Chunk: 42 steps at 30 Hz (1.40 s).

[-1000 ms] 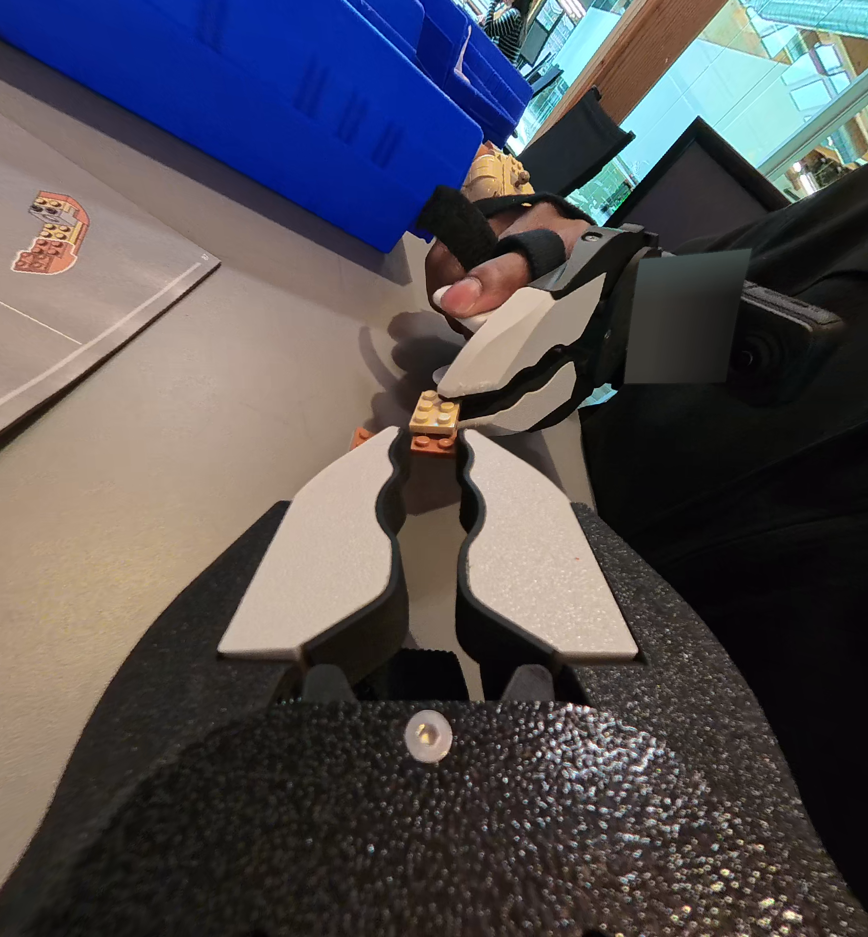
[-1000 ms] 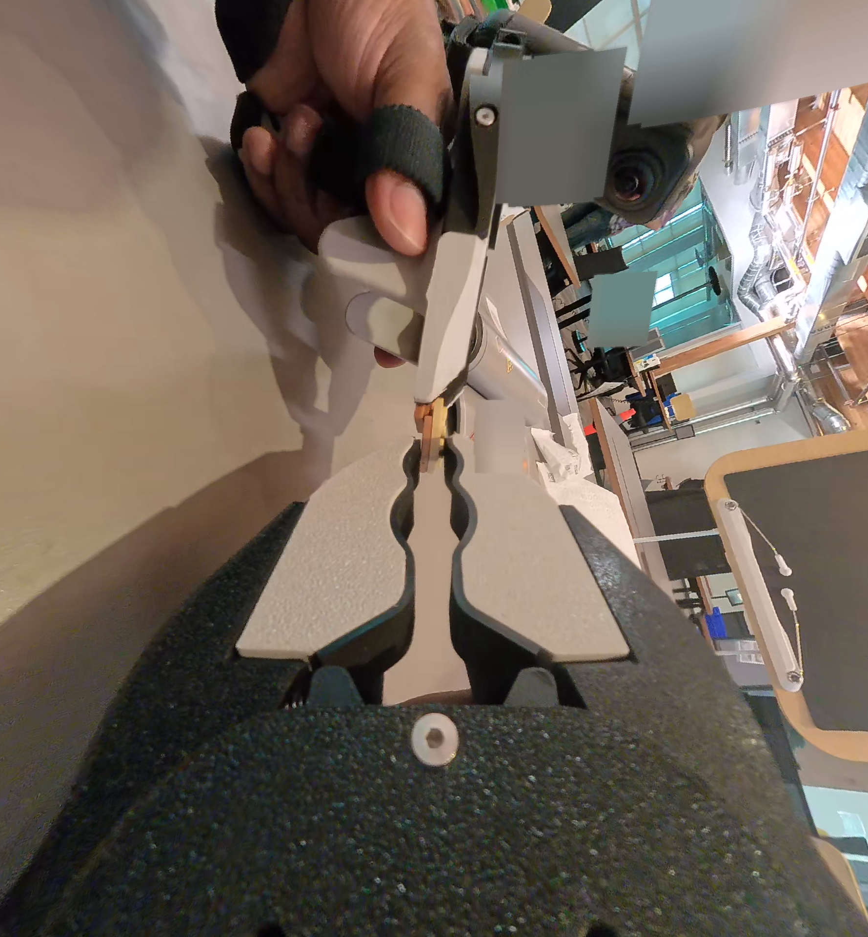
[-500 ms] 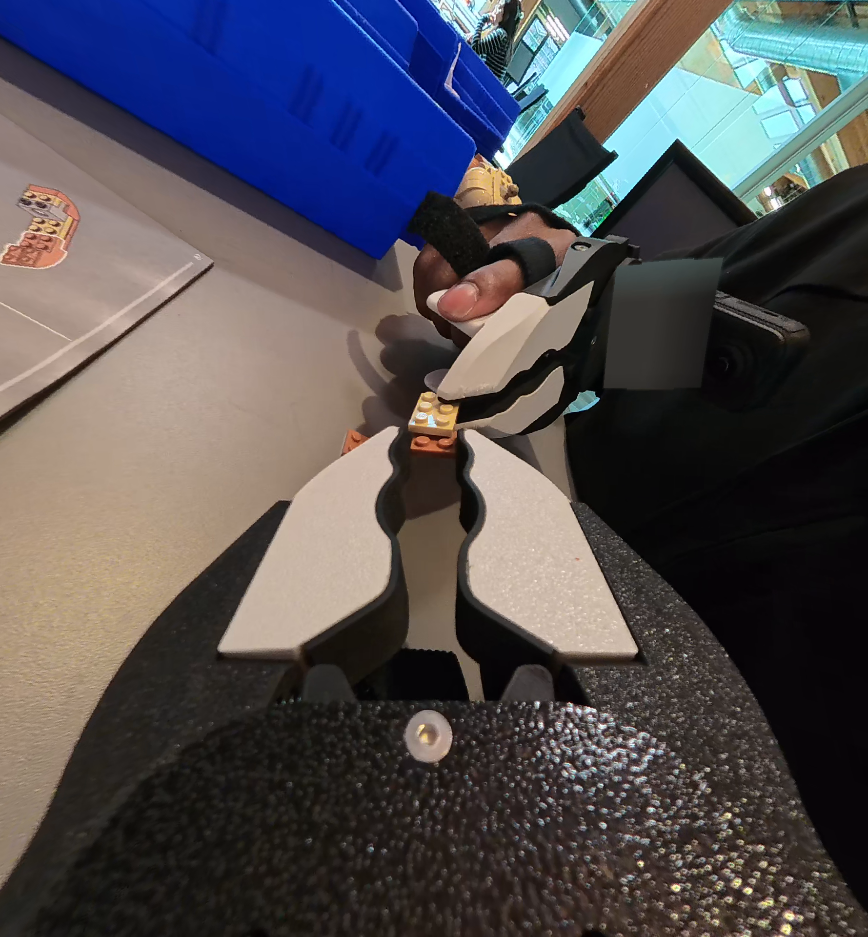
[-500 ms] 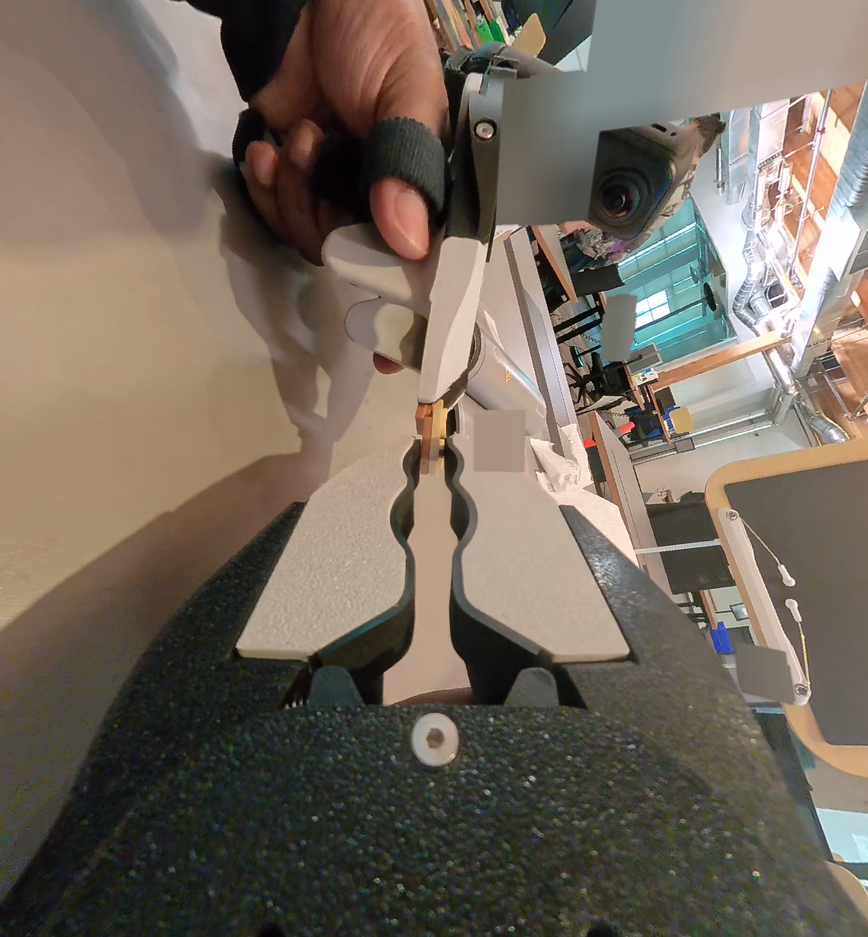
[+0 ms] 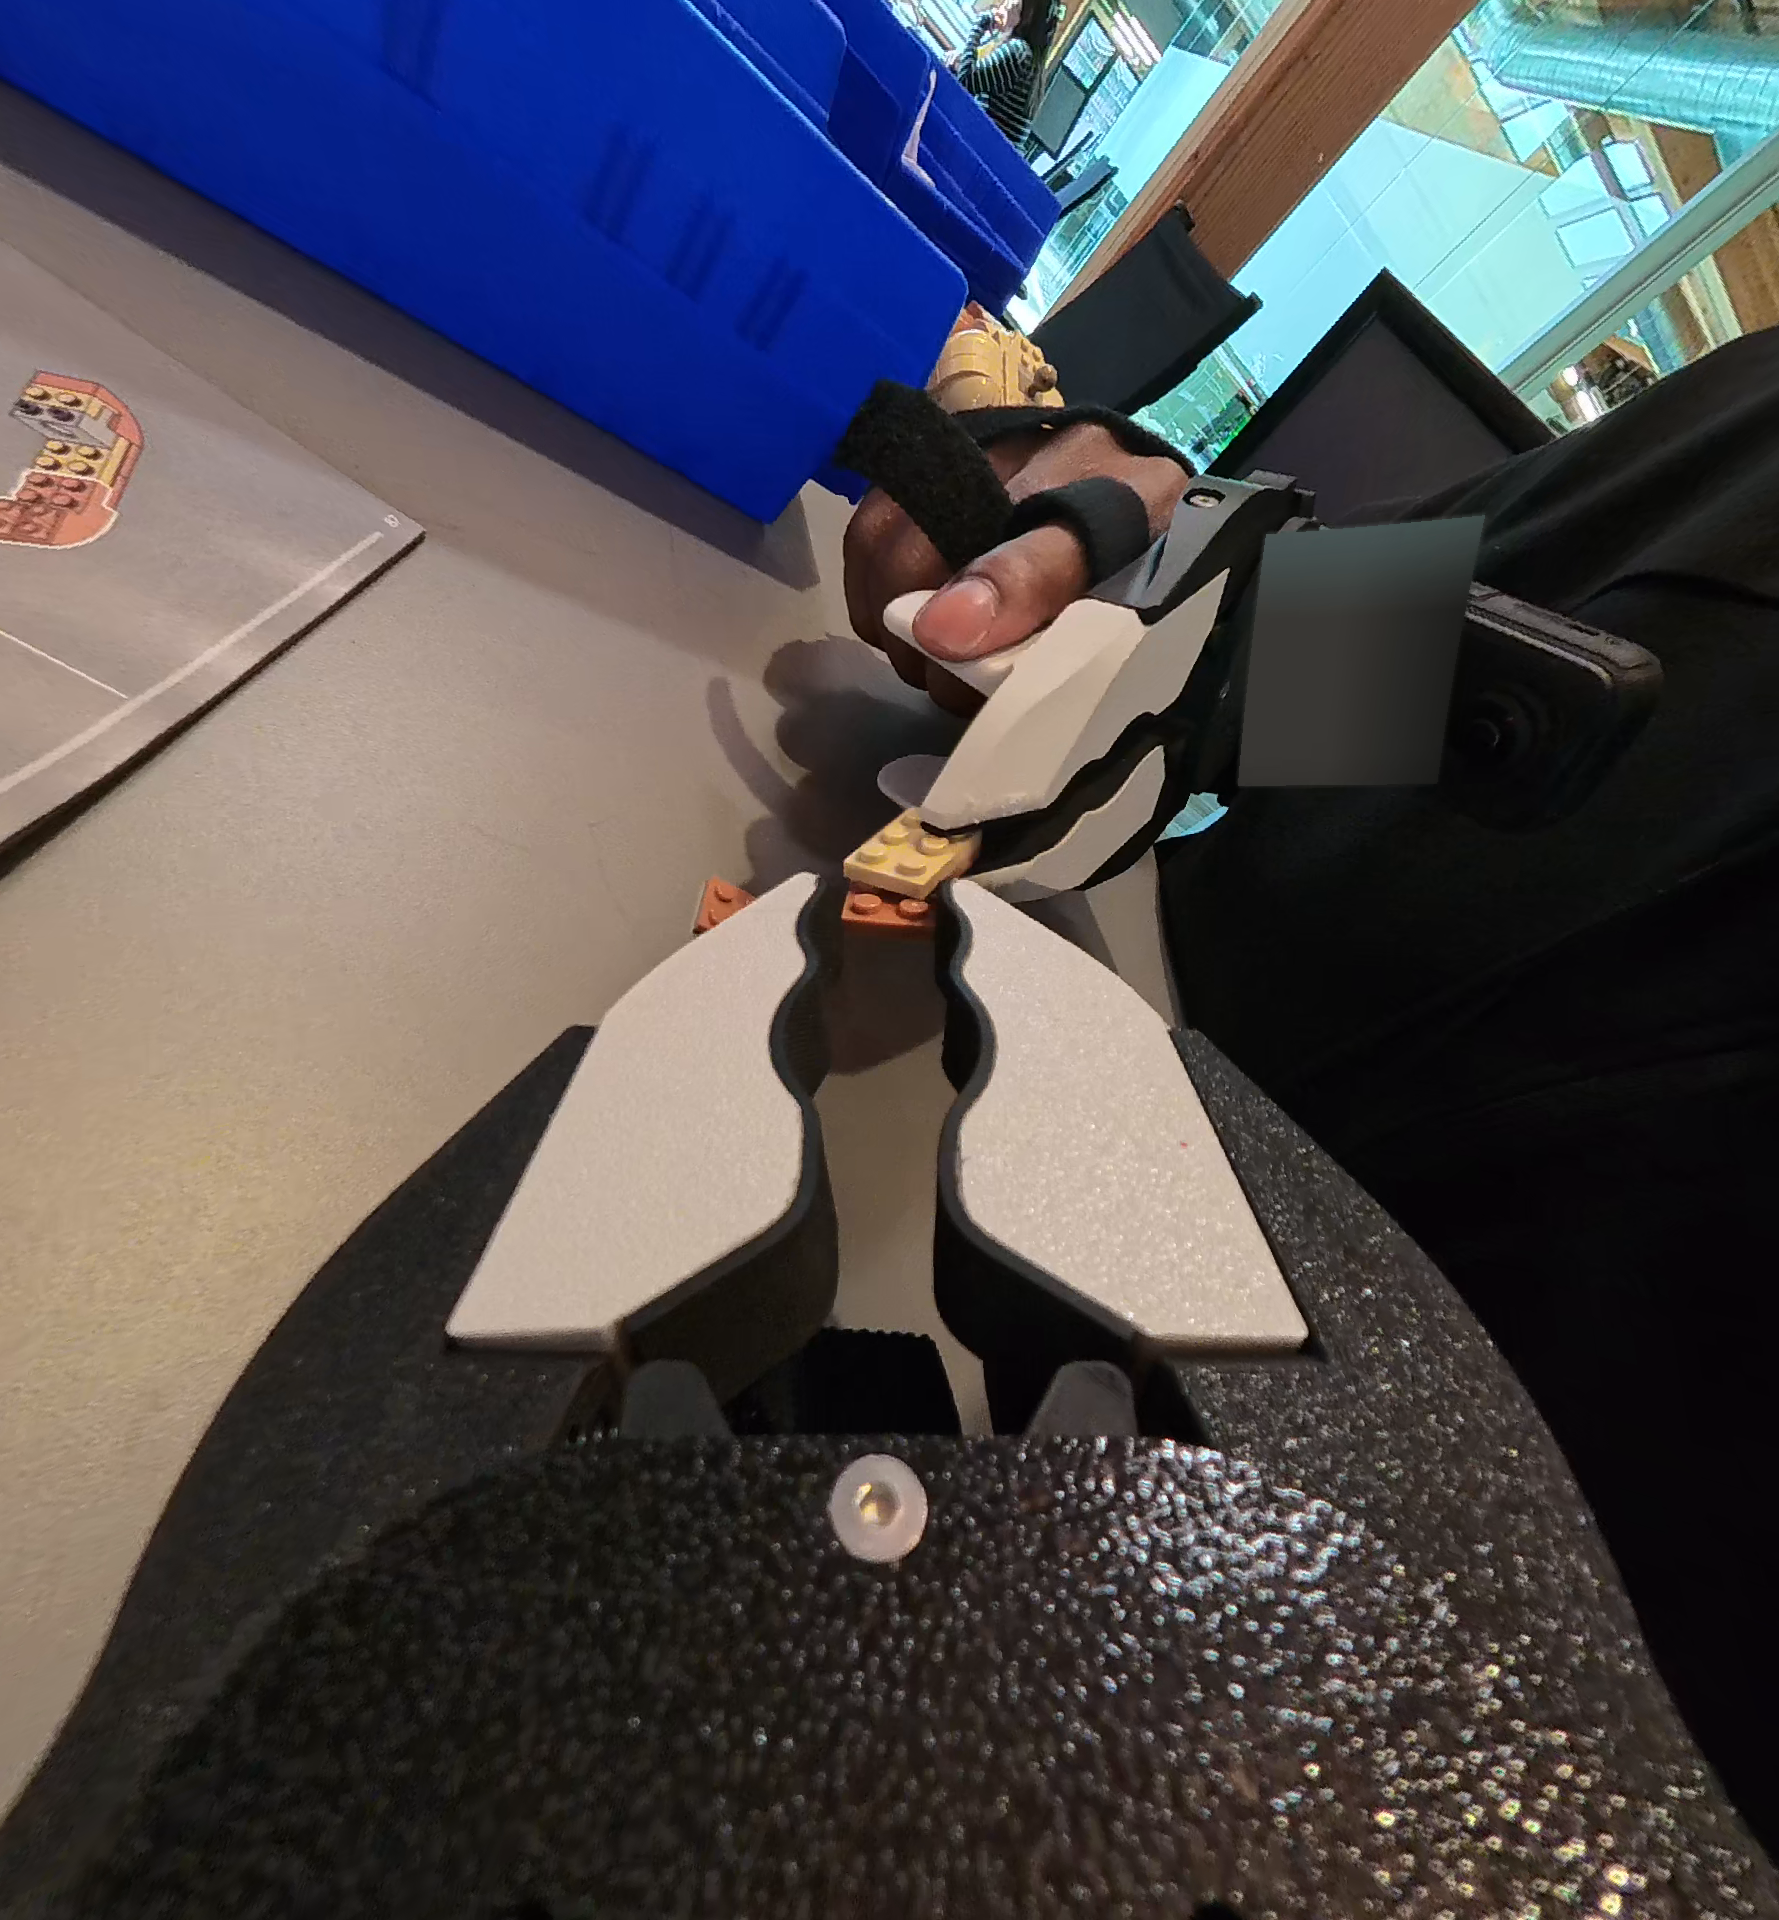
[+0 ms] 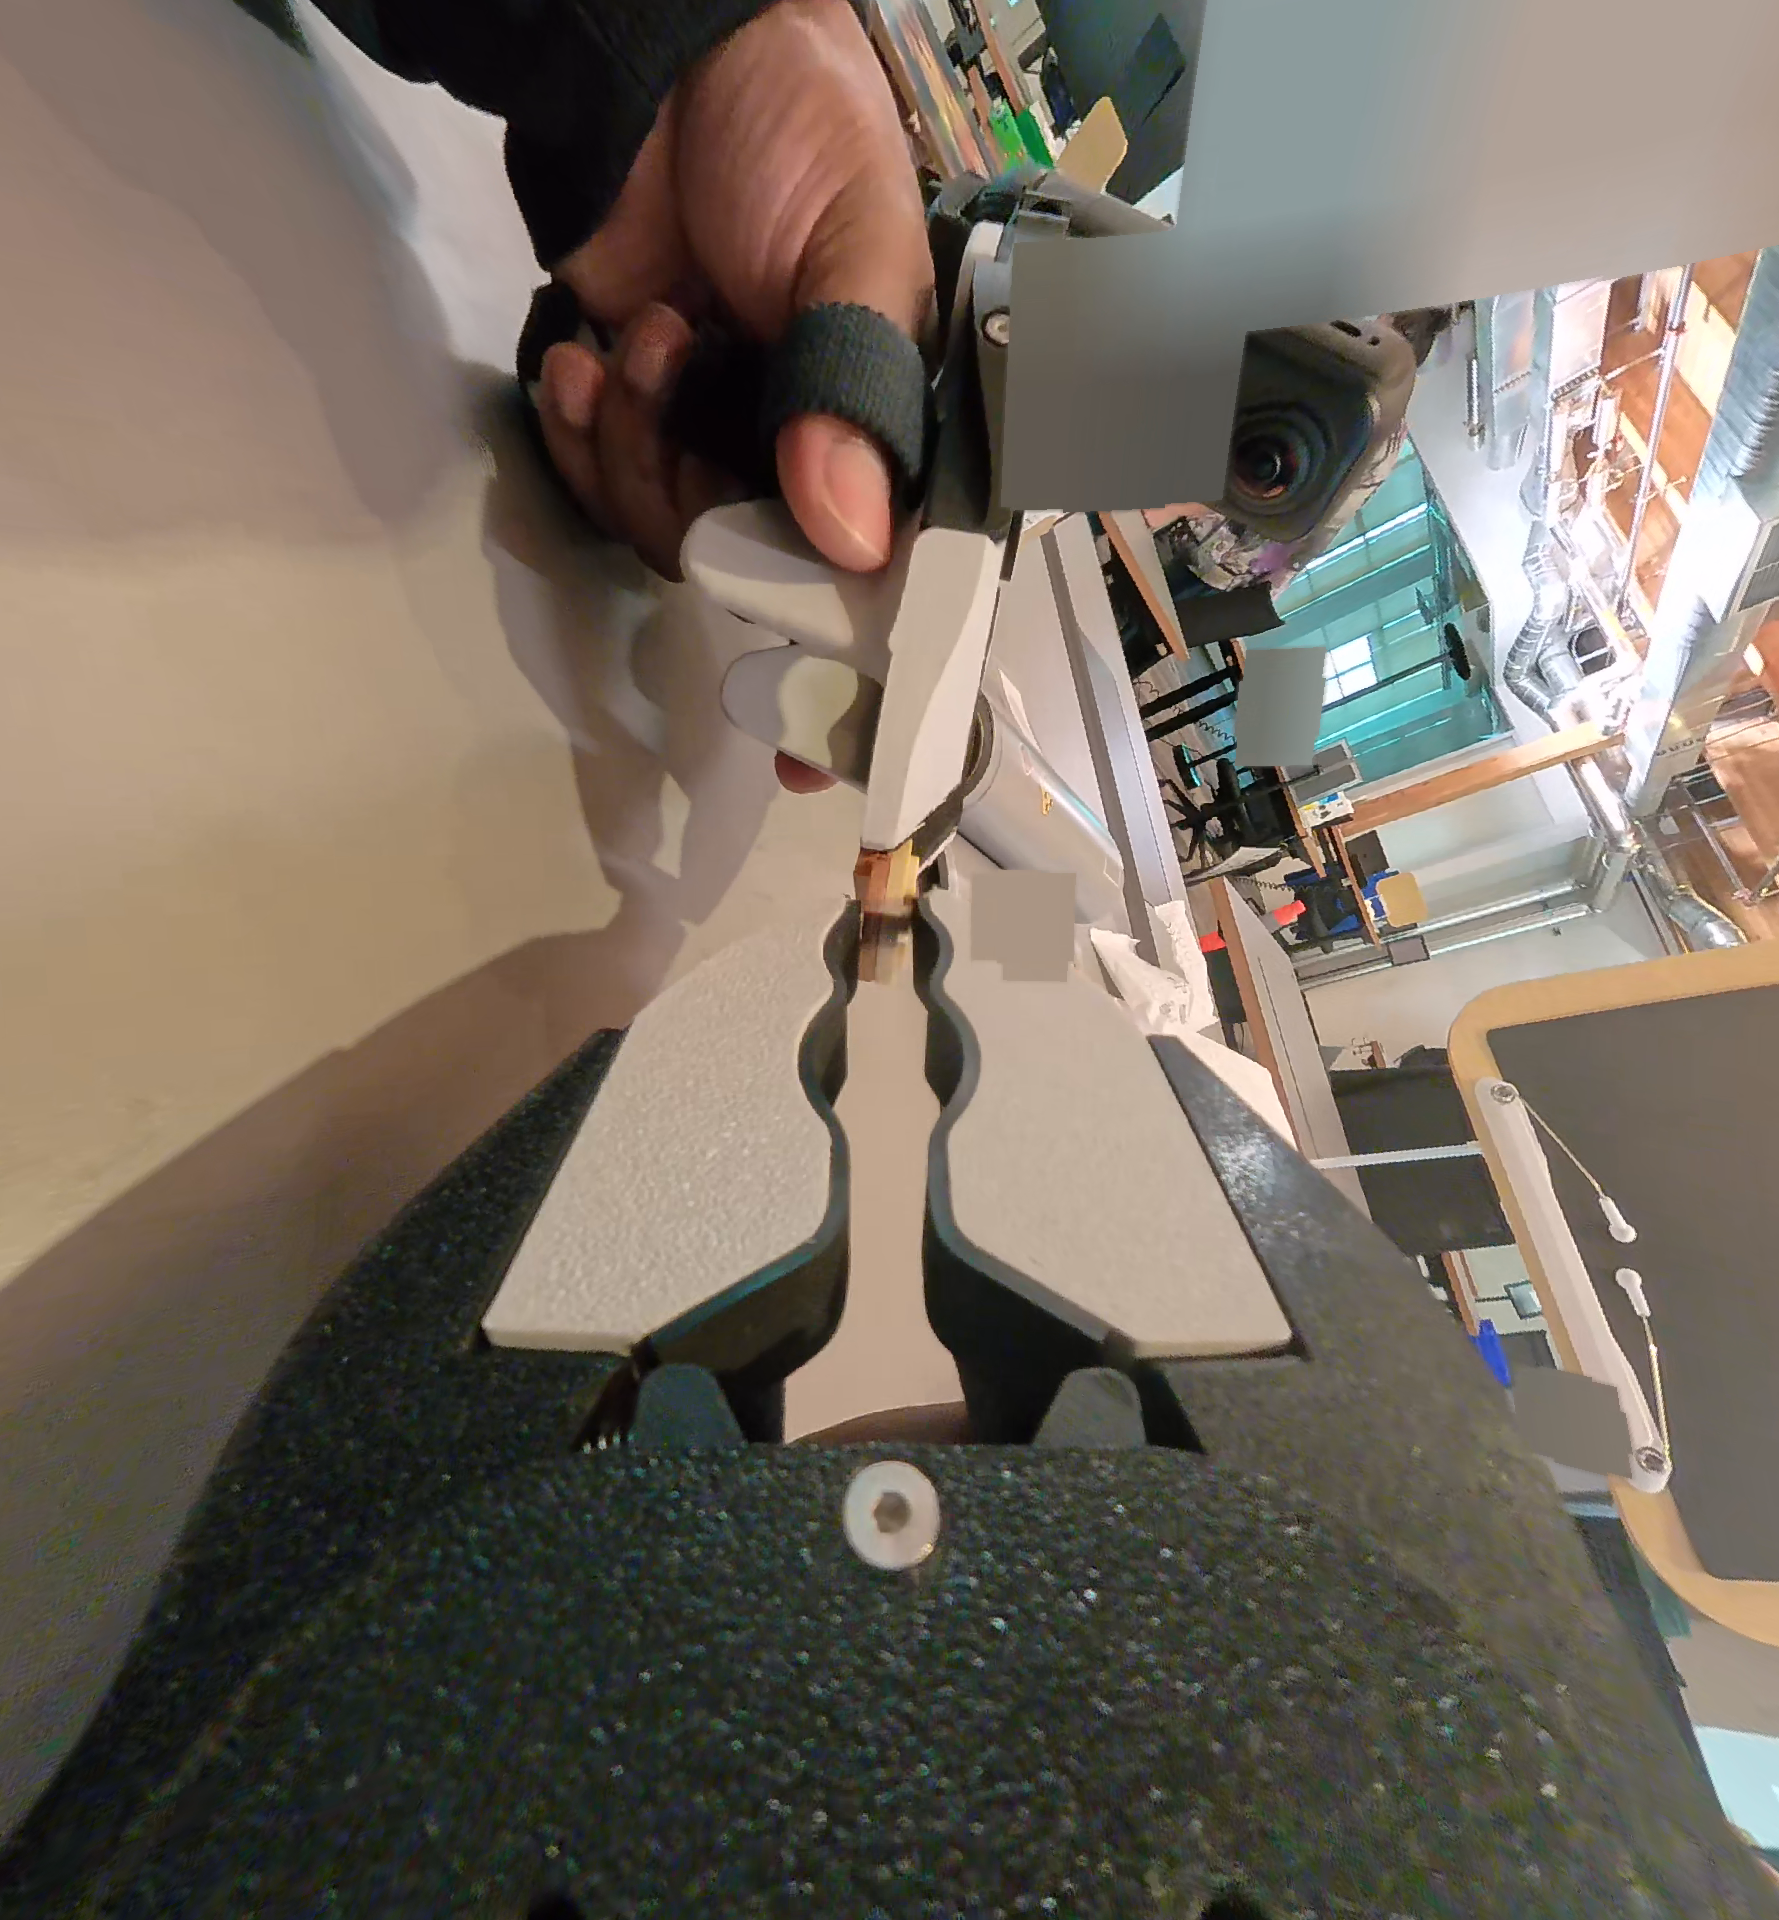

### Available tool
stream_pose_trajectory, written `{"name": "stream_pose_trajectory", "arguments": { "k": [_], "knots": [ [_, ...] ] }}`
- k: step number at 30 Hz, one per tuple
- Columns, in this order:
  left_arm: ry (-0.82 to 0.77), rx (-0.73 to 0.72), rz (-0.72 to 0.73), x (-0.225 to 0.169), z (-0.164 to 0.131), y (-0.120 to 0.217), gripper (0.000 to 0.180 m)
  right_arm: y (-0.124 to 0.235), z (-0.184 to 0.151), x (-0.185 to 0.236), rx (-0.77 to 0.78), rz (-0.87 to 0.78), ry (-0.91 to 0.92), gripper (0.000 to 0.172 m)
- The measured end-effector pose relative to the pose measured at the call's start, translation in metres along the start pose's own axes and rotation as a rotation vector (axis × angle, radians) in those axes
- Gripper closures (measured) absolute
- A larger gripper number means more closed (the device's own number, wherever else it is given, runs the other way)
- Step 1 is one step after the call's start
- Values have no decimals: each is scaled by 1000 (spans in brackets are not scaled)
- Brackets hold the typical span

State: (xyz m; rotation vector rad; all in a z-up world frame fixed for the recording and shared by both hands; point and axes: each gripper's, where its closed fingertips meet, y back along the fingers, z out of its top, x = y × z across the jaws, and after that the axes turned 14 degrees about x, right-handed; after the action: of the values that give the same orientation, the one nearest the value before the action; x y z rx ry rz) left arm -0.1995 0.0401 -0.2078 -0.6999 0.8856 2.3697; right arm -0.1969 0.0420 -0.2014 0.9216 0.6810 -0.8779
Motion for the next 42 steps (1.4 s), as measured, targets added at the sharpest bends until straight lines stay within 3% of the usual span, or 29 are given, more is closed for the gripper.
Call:
{"name": "stream_pose_trajectory", "arguments": {
  "k": [16, 27, 42],
  "knots": [
    [-24, 38, -39, -8, -5, -5, 164, 2, 6, 6, -68, 44, -3, 158],
    [40, -89, -255, -31, 12, 3, 164, 14, 20, -13, -213, -1, -113, 162],
    [-15, -88, -143, -24, 13, 2, 164, 10, 15, -13, -146, 20, -125, 162]
  ]
}}
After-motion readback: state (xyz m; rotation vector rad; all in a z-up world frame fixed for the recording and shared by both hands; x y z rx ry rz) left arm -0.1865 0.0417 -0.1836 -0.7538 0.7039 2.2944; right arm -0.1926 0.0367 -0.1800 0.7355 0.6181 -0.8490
